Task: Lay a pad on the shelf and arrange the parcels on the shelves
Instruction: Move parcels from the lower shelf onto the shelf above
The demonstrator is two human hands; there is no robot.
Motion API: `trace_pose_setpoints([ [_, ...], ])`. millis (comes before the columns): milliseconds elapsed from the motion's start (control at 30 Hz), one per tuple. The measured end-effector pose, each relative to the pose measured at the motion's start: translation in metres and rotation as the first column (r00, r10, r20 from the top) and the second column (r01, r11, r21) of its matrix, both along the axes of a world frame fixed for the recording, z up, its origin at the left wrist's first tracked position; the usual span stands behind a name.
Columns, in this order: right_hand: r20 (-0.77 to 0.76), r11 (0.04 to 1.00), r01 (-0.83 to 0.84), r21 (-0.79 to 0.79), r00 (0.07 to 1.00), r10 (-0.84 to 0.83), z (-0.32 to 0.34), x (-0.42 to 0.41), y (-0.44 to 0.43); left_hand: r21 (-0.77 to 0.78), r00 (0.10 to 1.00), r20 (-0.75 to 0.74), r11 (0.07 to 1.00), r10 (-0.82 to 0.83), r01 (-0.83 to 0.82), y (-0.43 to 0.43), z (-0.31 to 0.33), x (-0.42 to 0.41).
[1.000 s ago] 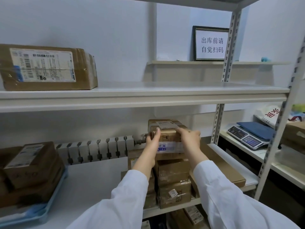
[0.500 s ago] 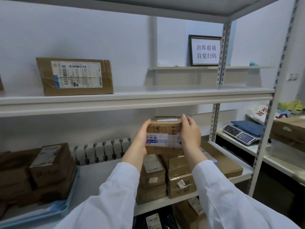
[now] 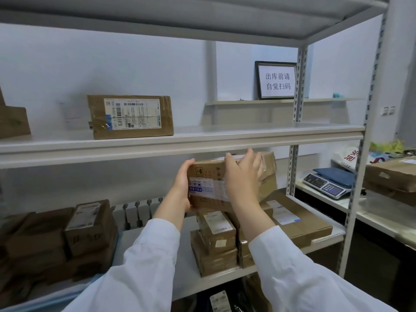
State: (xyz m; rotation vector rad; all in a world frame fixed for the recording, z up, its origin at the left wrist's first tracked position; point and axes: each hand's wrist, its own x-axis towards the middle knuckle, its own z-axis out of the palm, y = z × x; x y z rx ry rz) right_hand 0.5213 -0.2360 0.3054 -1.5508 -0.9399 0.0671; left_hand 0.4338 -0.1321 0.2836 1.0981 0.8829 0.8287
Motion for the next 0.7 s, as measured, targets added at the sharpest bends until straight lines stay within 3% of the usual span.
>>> trace_pose_setpoints([
  [400, 0.341, 0.999, 0.040, -0.006, 0.940, -0.036, 0.039, -0.039, -0.015, -0.011, 0.945, 0.272, 0.981, -0.182, 0.192, -0.006, 0.012, -0.015],
  [533, 0.389, 0.990, -0.031, 0.136, 0.921, -0.025, 0.048, -0.036, -0.015, 0.066, 0.894, 0.418, 0.986, -0.165, 0.151, -0.005, 0.022, -0.014],
  [700, 0.289, 0.906, -0.116, 0.407, 0.957, -0.007, 0.055, -0.015, -0.013, 0.258, 0.843, 0.526, 0.966, -0.114, -0.031, -0.005, 0.040, -0.007],
])
